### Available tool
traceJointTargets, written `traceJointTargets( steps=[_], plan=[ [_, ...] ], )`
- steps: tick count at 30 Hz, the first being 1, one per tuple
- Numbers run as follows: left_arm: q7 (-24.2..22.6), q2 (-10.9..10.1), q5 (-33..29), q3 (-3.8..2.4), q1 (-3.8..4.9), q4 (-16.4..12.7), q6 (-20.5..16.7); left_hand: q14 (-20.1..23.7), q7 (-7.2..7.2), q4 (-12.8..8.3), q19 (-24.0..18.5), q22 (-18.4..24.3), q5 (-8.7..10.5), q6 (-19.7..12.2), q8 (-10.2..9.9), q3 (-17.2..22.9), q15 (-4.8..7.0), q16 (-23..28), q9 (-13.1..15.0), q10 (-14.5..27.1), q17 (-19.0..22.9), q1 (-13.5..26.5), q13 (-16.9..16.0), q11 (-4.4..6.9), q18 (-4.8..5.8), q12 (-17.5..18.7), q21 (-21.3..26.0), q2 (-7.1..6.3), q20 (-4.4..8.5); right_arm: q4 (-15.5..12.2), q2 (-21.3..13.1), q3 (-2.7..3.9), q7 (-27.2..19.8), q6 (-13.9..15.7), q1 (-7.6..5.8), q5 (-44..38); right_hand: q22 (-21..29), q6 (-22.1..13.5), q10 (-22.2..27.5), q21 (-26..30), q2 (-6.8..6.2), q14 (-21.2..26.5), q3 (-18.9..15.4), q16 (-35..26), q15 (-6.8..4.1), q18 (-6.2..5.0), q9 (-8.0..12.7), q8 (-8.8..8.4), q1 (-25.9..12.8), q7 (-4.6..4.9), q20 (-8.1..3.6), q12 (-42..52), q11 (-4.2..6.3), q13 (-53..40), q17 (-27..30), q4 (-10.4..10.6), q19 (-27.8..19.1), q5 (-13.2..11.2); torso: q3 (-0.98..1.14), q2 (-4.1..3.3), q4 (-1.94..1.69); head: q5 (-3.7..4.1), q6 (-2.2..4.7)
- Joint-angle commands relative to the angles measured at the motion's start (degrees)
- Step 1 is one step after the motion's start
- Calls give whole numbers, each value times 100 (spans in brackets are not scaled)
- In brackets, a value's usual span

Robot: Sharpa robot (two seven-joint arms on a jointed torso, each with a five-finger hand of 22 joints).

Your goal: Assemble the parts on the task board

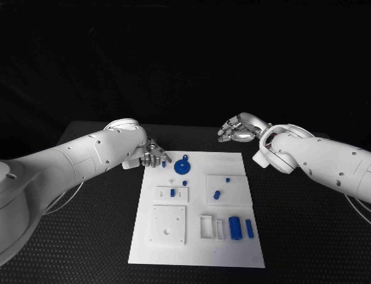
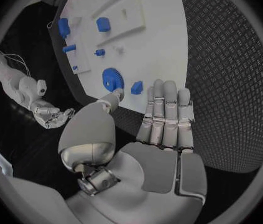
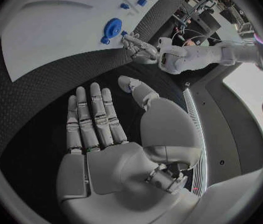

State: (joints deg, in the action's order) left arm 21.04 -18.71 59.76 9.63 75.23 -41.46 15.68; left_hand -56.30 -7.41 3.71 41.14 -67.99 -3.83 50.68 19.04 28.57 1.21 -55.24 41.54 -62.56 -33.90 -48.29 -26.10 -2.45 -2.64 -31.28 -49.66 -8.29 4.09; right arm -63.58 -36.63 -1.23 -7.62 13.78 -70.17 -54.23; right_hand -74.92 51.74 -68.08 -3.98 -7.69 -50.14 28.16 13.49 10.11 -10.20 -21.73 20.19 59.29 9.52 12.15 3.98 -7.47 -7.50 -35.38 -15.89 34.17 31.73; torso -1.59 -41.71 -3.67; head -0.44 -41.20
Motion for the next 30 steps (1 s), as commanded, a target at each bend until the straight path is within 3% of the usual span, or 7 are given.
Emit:
traceJointTargets(
  steps=[1,3,7,8,12,30],
  plan=[
    [-47,9,-61,5,-10,-14,118,-3,8,-57,-22,-11,-55,50,13,-5,-25,30,-34,-30,-15,-10,-8,32,9,10,34,70,241,-4,4,3,-22,6,-2,6,-37,-37,15,23,5,14,-7,-11,-37,93,4,-5,-26,-1,-15,23,-3,6,-5,-2,-24,-30,2,-1,-3,-4,-5],
    [-55,8,-80,5,-11,0,113,-2,7,-107,-18,-18,-79,50,11,-14,-23,35,-59,-29,-26,-32,-10,32,10,18,42,101,244,-3,11,3,-26,12,-2,7,-37,-37,15,23,5,15,-6,-12,-37,94,4,-5,-25,-1,-15,23,-3,6,-5,-2,-25,-30,1,0,-1,-3,-2],
    [-80,9,-150,5,-11,2,115,-27,25,-267,0,-43,-144,101,42,-18,-13,34,-116,-69,-62,-96,-22,50,17,23,59,278,251,-1,12,3,-26,13,-2,9,-38,-37,16,23,6,15,-5,-12,-37,93,3,-5,-24,-1,-15,23,-3,6,-5,-3,-25,-29,2,-2,0,-2,-6],
    [-106,17,-149,5,-11,5,61,-50,42,-362,19,-58,-194,147,70,-1,-6,28,-137,-109,-81,-140,-28,66,20,21,61,393,256,2,13,3,-27,13,-2,11,-38,-37,16,23,6,15,-5,-12,-37,93,3,-5,-23,-1,-15,23,-3,6,-5,-3,-25,-29,2,-3,0,-2,-7],
    [-146,26,-150,4,-16,13,-10,-72,80,-579,41,-89,-280,258,94,50,-1,44,-196,-211,-118,-203,6,95,34,103,88,526,264,4,20,3,-29,15,-2,13,-38,-38,16,23,5,15,-4,-12,-37,93,3,-5,-22,-1,-15,23,-3,6,-5,-3,-25,-29,2,-1,-3,0,-2],
    [-195,40,-342,4,-19,9,-25,-115,123,-977,105,-157,-331,434,49,239,5,68,-247,-447,-199,-352,78,125,59,315,147,820,271,1,27,3,-29,6,-2,20,-41,-39,17,24,4,16,-2,-13,-36,94,3,-5,-20,-1,-15,23,-3,6,-5,-2,-27,-29,0,-3,-5,-4,-17]
  ],
)
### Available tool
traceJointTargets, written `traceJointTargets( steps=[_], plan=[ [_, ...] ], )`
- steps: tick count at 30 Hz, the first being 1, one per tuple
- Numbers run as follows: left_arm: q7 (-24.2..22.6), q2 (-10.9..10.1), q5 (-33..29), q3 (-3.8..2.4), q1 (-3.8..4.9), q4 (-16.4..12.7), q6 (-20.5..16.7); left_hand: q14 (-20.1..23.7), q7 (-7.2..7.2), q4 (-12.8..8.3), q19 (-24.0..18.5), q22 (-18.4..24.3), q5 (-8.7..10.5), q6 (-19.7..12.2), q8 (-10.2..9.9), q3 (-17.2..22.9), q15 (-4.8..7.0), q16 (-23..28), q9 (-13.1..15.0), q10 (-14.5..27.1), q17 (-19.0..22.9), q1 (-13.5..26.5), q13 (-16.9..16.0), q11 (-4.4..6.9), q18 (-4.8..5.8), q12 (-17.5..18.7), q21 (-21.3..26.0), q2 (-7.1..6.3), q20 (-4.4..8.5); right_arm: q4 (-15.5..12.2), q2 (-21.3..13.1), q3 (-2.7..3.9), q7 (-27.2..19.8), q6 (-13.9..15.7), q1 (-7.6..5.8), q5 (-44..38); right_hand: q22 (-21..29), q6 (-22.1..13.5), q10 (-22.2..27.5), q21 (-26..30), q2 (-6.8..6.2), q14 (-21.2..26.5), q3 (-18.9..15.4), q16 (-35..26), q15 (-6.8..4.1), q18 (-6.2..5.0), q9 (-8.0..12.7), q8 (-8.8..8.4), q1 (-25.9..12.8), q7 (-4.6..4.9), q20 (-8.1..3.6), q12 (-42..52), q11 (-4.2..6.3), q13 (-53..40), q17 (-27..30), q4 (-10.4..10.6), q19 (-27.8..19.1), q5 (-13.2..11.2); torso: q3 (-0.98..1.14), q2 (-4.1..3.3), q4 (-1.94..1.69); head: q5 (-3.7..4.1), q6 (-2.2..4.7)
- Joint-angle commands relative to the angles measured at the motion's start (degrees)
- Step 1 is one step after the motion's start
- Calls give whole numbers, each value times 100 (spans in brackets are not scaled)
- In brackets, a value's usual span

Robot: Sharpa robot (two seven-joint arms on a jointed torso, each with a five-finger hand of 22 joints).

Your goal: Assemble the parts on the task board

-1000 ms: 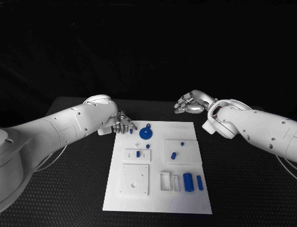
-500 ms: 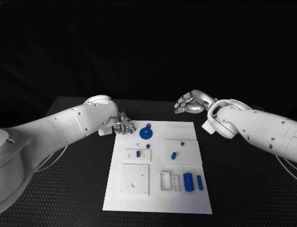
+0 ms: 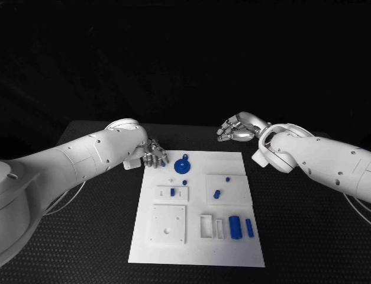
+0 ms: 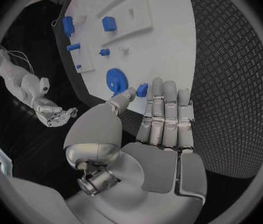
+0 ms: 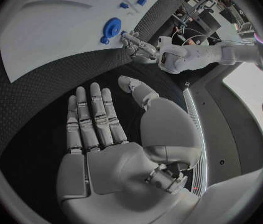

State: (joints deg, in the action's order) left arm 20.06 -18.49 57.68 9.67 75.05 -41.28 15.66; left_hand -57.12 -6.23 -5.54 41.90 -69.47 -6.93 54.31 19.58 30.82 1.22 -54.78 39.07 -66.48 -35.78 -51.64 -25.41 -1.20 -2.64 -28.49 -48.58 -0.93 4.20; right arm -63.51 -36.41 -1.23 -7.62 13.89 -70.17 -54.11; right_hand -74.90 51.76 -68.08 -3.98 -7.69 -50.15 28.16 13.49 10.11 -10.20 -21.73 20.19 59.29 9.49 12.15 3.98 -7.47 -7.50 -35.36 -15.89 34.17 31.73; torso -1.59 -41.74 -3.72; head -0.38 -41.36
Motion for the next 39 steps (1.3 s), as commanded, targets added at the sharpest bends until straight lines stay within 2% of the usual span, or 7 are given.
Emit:
traceJointTargets(
  steps=[1,5,12,19,28,36,39],
  plan=[
    [-98,17,-153,-1,-1,-10,-36,-40,14,-76,35,-15,-23,93,1,28,7,18,1,-81,-19,-34,11,6,61,44,40,109,262,-6,6,3,-29,-5,-1,8,-42,-41,17,24,4,16,-2,-13,-36,95,3,-5,-20,2,-15,23,-3,6,-7,-2,-27,-29,1,1,0,-12,-3],
    [-123,-5,-278,-2,-1,-30,-64,-191,149,-282,161,-99,-82,432,105,105,66,-120,39,-497,-141,-143,9,98,58,101,-9,298,309,-5,7,3,-31,-9,-1,8,-42,-42,17,24,3,16,-2,-13,-36,95,3,-5,-21,2,-14,23,-4,6,-7,-1,-28,-28,1,0,5,-17,-13],
    [-78,-98,-530,-6,-1,-124,-137,-392,303,-641,412,-317,-751,809,228,102,234,-516,175,-966,-387,-85,-188,225,49,76,-205,467,464,-9,-2,3,-34,-8,-1,11,-43,-42,17,24,2,17,-2,-13,-36,95,3,-5,-23,2,-14,23,-4,6,-7,0,-29,-28,3,2,1,-14,-22],
    [29,-300,-890,-24,5,-400,-331,-505,346,-764,542,-416,-850,918,264,120,319,-671,275,-1106,-453,-13,-322,294,44,34,-292,524,542,-13,-22,3,-35,-1,-1,12,-44,-43,18,24,1,17,-3,-14,-35,96,2,-5,-23,2,-14,22,-4,7,-7,1,-29,-27,4,4,-3,-2,-26],
    [113,-784,-995,-50,73,-1201,-683,-588,360,-810,638,-484,-839,956,247,141,390,-783,321,-1192,-492,18,-414,346,36,-8,-358,512,601,-28,-63,3,-40,9,-1,17,-45,-43,19,24,-1,18,-3,-14,-35,96,2,-5,-26,3,-14,22,-4,7,-8,2,-30,-26,5,4,-5,-3,-30],
    [225,-1470,-933,-39,120,-2346,-1038,-601,368,-814,654,-500,-856,978,244,147,403,-805,331,-1212,-498,31,-438,354,37,-16,-369,493,615,-48,-114,3,-36,19,-2,19,-46,-44,19,24,-2,18,-3,-14,-35,96,2,-5,-26,3,-14,22,-4,7,-8,3,-31,-24,7,8,-15,-30,-46],
    [239,-1669,-873,-7,120,-2671,-1177,-657,405,-838,704,-536,-1260,1071,262,165,429,-865,360,-1291,-514,69,-487,376,37,-44,-404,424,643,-49,-122,3,-32,20,-5,21,-46,-44,19,25,-3,18,-3,-14,-35,97,2,-4,-25,3,-13,23,-4,7,-8,2,-32,-24,4,8,-15,-25,-58]
  ],
)
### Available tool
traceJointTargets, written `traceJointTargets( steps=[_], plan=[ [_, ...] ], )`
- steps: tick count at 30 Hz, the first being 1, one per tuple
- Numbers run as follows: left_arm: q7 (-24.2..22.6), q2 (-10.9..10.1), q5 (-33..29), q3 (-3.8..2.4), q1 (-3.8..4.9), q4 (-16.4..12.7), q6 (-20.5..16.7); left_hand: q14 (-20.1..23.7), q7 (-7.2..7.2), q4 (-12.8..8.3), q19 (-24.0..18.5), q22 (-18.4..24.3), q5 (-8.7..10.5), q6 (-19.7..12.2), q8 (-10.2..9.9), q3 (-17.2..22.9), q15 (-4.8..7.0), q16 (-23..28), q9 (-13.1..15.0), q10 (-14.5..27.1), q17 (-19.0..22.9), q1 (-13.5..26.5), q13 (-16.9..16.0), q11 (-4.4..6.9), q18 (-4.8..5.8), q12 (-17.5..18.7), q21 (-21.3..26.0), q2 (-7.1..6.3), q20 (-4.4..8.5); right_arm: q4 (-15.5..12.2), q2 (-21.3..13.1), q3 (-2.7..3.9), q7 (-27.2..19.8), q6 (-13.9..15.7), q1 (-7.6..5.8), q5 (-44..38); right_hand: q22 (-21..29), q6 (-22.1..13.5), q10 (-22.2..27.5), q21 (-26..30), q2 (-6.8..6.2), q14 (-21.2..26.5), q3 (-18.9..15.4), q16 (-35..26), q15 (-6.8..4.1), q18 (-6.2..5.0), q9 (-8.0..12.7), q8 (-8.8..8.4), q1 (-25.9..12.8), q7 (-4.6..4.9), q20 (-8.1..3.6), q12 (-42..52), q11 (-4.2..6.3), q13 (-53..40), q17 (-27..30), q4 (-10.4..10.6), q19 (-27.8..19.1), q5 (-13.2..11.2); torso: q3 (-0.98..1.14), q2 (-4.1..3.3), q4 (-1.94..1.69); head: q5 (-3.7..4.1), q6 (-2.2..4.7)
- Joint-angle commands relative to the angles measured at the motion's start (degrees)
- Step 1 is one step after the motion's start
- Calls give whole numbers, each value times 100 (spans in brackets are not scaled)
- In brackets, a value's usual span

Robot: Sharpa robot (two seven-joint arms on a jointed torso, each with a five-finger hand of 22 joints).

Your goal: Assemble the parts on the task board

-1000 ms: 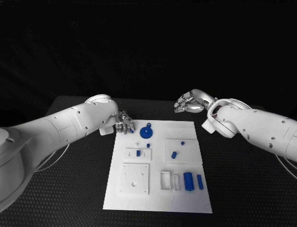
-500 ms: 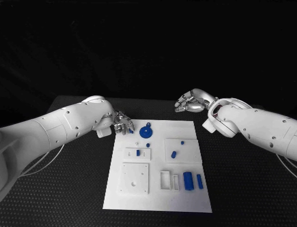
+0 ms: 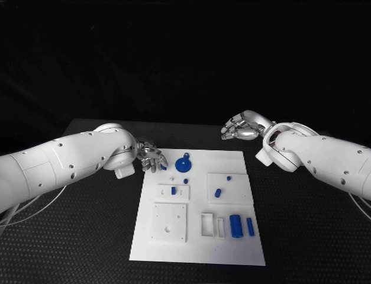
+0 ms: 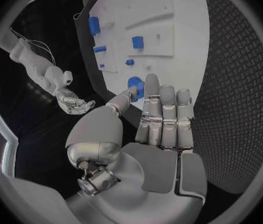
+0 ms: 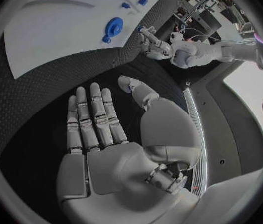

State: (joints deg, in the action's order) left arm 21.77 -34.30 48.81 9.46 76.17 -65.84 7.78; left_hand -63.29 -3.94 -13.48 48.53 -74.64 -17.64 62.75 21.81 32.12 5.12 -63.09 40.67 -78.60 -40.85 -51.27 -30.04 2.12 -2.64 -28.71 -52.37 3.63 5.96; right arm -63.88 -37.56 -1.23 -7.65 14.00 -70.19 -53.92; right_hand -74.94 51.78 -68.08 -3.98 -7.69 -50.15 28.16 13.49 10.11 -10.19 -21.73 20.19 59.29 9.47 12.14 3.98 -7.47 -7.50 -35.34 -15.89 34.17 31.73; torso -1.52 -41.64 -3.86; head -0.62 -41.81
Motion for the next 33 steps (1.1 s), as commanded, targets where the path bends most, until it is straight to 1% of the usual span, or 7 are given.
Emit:
traceJointTargets(
  steps=[1,4,8,12,16,22,33],
  plan=[
    [68,-155,102,22,8,-333,-436,-62,188,-63,59,-34,-264,259,41,34,50,-56,212,-108,-11,51,-45,54,36,-29,-36,-35,480,-12,-7,3,-30,10,-3,4,-43,-46,19,25,-4,18,-3,-14,-35,97,2,-4,-25,5,-13,23,-4,7,-9,2,-33,-24,-5,-3,0,-8,-13],
    [85,-291,333,51,6,-592,-529,-114,214,-123,108,-67,-451,329,42,27,79,-105,240,-173,-18,108,-92,78,34,-42,-65,-46,509,-20,-13,3,-29,10,-4,7,-43,-46,18,25,-5,18,-3,-14,-35,97,1,-4,-25,5,-13,23,-4,7,-10,2,-34,-24,-6,-3,2,-17,-19],
    [130,-396,642,226,6,-839,-699,-170,239,-179,167,-97,-612,396,43,27,112,-154,273,-235,-23,166,-142,106,30,-61,-97,-45,541,-21,-17,2,-31,16,-4,10,-44,-46,19,26,-6,17,-3,-14,-35,98,1,-4,-25,5,-13,23,-4,7,-10,2,-36,-24,-11,0,-3,-22,-31],
    [229,-452,685,314,4,-991,-839,-202,254,-198,201,-109,-680,436,46,35,129,-179,294,-270,-22,190,-171,119,28,-71,-113,-48,559,-27,-19,2,-30,14,-4,13,-44,-45,18,26,-6,18,-3,-14,-35,98,1,-4,-25,5,-13,23,-4,7,-10,3,-37,-23,-10,3,-6,-38,-52],
    [285,-487,802,430,-2,-1123,-910,-221,266,-208,215,-114,-718,463,50,38,131,-193,310,-296,-21,208,-189,123,28,-78,-118,-50,567,-34,-16,2,-32,14,-4,13,-45,-45,18,26,-7,17,-3,-14,-35,99,1,-3,-25,4,-13,23,-4,7,-10,3,-39,-23,-9,-5,2,-44,-69],
    [355,-464,980,431,-63,-1209,-961,-236,272,-208,228,-115,-734,476,52,40,132,-201,319,-311,-20,218,-198,126,27,-81,-122,-53,572,-35,-22,2,-34,17,-4,15,-46,-45,18,26,-7,17,-2,-14,-35,99,0,-3,-24,4,-13,23,-4,7,-10,4,-40,-22,-7,-6,9,-59,-82],
    [389,-450,1044,431,-121,-1283,-866,-304,287,-237,294,-131,-802,514,43,52,161,-263,351,-382,-29,241,-254,152,17,-118,-163,-58,600,-39,-22,2,-34,12,-4,16,-48,-46,19,26,-9,17,-1,-14,-35,100,0,-3,-22,4,-13,23,-4,7,-11,4,-42,-22,-1,-9,13,-61,-111]
  ],
)
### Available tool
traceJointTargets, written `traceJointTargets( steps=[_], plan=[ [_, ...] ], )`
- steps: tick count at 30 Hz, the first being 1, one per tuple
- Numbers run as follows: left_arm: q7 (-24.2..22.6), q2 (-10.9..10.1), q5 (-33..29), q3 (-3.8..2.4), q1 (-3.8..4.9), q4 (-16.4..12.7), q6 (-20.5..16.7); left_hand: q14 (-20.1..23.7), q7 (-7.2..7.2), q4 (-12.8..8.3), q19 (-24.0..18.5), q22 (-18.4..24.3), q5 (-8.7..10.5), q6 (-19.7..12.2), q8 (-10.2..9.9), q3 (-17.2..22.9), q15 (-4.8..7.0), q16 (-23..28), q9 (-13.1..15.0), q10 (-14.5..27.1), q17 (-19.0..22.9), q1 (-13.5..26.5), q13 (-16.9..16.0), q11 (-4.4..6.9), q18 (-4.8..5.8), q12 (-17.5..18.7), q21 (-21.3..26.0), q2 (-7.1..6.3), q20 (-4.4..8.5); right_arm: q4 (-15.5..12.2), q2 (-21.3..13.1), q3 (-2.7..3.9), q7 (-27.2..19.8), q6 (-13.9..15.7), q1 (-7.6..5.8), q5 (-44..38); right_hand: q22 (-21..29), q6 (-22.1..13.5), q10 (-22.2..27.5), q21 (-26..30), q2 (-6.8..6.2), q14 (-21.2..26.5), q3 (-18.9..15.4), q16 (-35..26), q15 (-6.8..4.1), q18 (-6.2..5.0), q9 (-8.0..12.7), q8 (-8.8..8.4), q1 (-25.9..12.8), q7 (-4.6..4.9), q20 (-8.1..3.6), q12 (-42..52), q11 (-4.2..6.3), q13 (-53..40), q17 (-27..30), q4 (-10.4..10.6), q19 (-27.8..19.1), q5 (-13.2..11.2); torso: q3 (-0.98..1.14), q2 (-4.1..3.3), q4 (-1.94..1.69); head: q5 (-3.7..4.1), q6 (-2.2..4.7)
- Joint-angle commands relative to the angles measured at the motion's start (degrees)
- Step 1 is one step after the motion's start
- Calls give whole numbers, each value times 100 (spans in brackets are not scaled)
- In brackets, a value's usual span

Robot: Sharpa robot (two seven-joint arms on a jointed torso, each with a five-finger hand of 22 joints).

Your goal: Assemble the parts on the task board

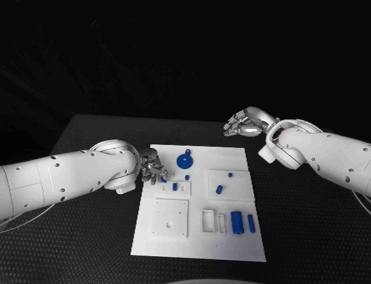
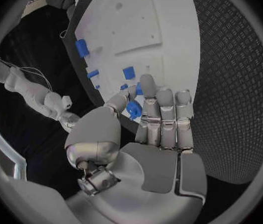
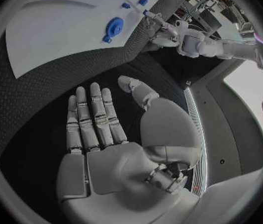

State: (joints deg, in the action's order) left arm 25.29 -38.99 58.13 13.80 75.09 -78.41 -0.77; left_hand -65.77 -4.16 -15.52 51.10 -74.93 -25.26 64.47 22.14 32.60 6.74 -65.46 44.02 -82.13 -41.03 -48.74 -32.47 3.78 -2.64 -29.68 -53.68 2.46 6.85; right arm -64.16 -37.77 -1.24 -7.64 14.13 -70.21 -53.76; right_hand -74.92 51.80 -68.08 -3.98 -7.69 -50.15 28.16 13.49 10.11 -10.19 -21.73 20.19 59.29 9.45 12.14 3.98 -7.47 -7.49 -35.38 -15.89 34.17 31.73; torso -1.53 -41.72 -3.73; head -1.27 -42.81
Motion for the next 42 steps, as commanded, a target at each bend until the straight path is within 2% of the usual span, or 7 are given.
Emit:
traceJointTargets(
  steps=[1,7,11,22,33,42],
  plan=[
    [45,22,114,-3,-20,-31,7,-60,311,-38,42,-104,-61,349,11,5,3,-34,21,-35,-12,-8,-20,-12,17,-27,-36,58,514,-13,-2,3,-35,-3,-1,0,-50,-48,19,26,-9,17,-1,-14,-35,100,0,-3,-22,6,-13,23,-4,6,-7,4,-42,-22,-2,-2,1,4,-17],
    [75,24,201,-3,-62,-74,88,-72,324,-63,62,-112,-224,380,10,12,20,-80,52,-48,-20,18,-68,0,17,-57,-65,53,530,-17,-6,3,-36,-4,-1,2,-51,-48,18,26,-9,17,0,-15,-35,100,0,-2,-21,6,-13,23,-4,6,-7,4,-43,-21,-3,1,2,2,-30],
    [97,26,258,-3,-82,-71,149,-76,327,-66,68,-114,-255,389,12,12,24,-92,60,-53,-22,24,-81,4,17,-67,-75,51,534,-17,-6,3,-35,-9,-1,2,-51,-48,18,25,-9,17,0,-15,-35,100,0,-2,-20,6,-13,24,-4,6,-7,4,-43,-20,0,-1,0,0,-35],
    [106,18,344,-3,-143,-73,228,-77,331,-72,71,-116,-282,396,13,11,26,-104,69,-57,-24,29,-94,3,17,-77,-85,52,538,-21,-14,3,-36,-12,-1,3,-53,-48,19,25,-8,17,2,-15,-35,100,-1,-2,-18,6,-13,24,-4,6,-8,4,-45,-15,-4,-1,-1,20,-56],
    [147,-9,360,-3,-180,-72,273,-77,333,-75,71,-117,-290,399,13,11,25,-108,73,-59,-24,31,-100,0,17,-82,-89,54,539,-33,-20,3,-42,-19,-1,4,-54,-48,19,25,-7,17,4,-15,-36,100,-1,-1,-17,6,-14,24,-3,6,-8,5,-45,-8,-1,1,2,1,-76],
    [159,-27,362,-3,-183,-88,321,-77,334,-76,70,-118,-294,400,13,11,24,-111,74,-59,-24,33,-103,0,17,-84,-91,55,540,-30,-16,3,-47,-19,-1,4,-55,-47,18,25,-5,18,7,-16,-36,101,-2,-1,-15,6,-14,24,-2,6,-8,6,-46,6,-2,0,1,2,-99]
  ],
)
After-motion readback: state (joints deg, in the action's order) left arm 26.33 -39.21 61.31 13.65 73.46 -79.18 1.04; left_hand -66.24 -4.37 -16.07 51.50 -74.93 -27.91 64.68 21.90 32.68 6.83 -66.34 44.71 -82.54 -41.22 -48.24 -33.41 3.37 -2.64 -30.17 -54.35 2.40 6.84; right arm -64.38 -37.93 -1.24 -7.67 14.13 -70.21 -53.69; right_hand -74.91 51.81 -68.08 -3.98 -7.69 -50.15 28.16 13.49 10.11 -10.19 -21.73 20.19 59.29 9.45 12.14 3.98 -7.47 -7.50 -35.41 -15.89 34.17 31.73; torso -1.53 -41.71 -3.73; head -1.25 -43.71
